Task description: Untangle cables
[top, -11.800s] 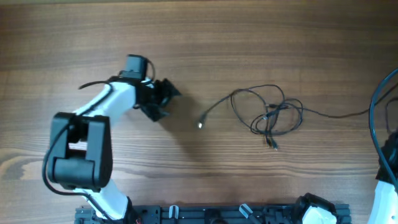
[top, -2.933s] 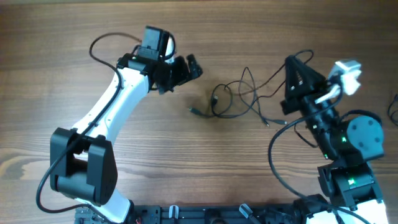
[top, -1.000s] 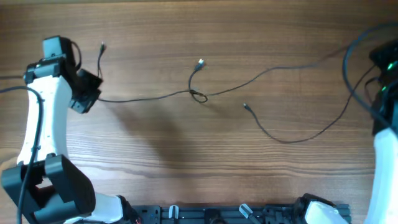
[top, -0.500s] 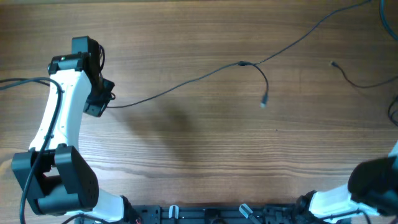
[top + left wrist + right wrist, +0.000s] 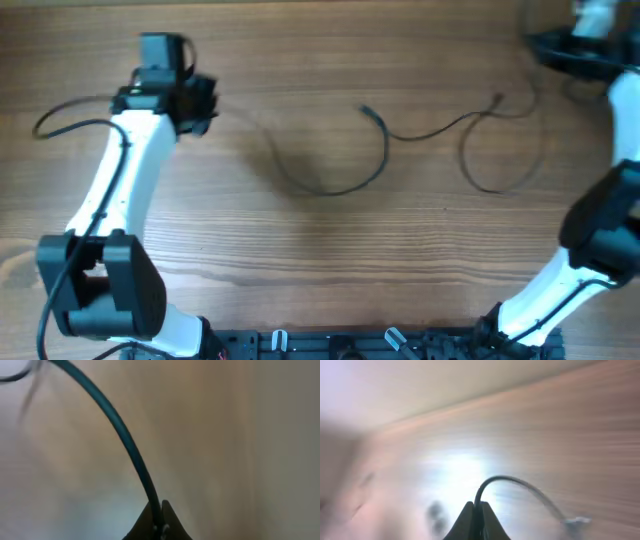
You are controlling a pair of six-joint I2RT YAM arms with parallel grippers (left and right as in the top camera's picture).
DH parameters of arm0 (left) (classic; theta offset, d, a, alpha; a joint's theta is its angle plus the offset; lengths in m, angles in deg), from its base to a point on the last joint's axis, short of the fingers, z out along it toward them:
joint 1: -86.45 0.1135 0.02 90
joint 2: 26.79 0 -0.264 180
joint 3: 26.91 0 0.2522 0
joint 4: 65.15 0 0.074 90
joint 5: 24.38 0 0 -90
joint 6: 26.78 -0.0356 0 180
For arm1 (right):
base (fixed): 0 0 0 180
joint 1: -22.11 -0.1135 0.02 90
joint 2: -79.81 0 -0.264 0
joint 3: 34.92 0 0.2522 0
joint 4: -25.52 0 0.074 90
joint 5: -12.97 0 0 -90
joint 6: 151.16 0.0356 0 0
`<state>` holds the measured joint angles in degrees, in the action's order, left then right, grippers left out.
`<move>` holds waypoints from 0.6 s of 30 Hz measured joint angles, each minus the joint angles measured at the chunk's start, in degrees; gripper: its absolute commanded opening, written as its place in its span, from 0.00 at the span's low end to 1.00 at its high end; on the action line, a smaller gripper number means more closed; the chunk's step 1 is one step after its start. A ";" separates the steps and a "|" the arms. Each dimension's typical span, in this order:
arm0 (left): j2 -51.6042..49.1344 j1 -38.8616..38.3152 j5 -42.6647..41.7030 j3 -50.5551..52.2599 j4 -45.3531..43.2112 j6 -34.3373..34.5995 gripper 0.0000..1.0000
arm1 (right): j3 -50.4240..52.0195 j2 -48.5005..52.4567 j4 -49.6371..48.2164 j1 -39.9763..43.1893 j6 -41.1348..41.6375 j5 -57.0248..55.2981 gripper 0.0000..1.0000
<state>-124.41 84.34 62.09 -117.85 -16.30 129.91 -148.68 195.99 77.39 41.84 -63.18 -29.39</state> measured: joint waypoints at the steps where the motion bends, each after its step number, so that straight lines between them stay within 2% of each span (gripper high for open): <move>1: 0.02 -3.61 -0.96 -0.20 -3.72 0.07 0.04 | 0.00 0.00 3.41 -4.79 -2.23 4.02 0.05; 3: 0.00 -7.89 1.55 -0.17 -3.56 0.04 0.04 | 0.04 -0.50 10.19 -11.96 -7.69 9.35 0.04; 4: 0.00 -8.76 3.17 -0.22 -2.69 0.04 0.04 | 0.07 -1.16 11.41 -12.87 -9.88 10.03 0.04; 6: 0.00 -9.42 8.87 -0.22 1.73 0.04 0.04 | 0.13 -4.55 11.61 -12.46 -10.64 6.23 0.04; 7: 0.00 -9.42 11.74 -0.26 4.17 0.04 0.04 | 0.22 -7.43 9.99 -11.41 -8.35 1.01 0.04; 8: 0.00 -9.35 17.03 -0.22 8.50 0.04 0.04 | 0.24 -11.63 6.19 -9.55 -4.74 -6.78 0.04; 10: 0.02 -9.31 21.77 -0.26 12.00 0.04 0.04 | 0.28 -18.62 -6.03 -5.68 -0.79 -19.45 0.04; 12: -0.09 -9.31 23.26 -0.24 14.51 0.04 0.04 | -0.39 -22.62 -17.79 -2.91 0.63 -28.76 0.04; 13: -0.11 -9.31 23.43 -0.24 15.34 0.02 0.04 | -0.70 -23.78 -20.72 -2.10 0.81 -32.87 0.04; 15: -0.72 -9.31 23.76 -0.24 17.27 0.02 0.04 | -0.81 -23.39 -25.09 -0.79 0.92 -44.48 0.04; 18: -2.60 -9.31 23.85 -0.24 18.71 0.02 0.04 | -0.68 -18.40 -32.87 2.60 -2.38 -54.80 0.04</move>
<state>-127.01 75.03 85.93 -118.10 2.41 129.93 -149.36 177.58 44.52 44.44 -65.56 -84.19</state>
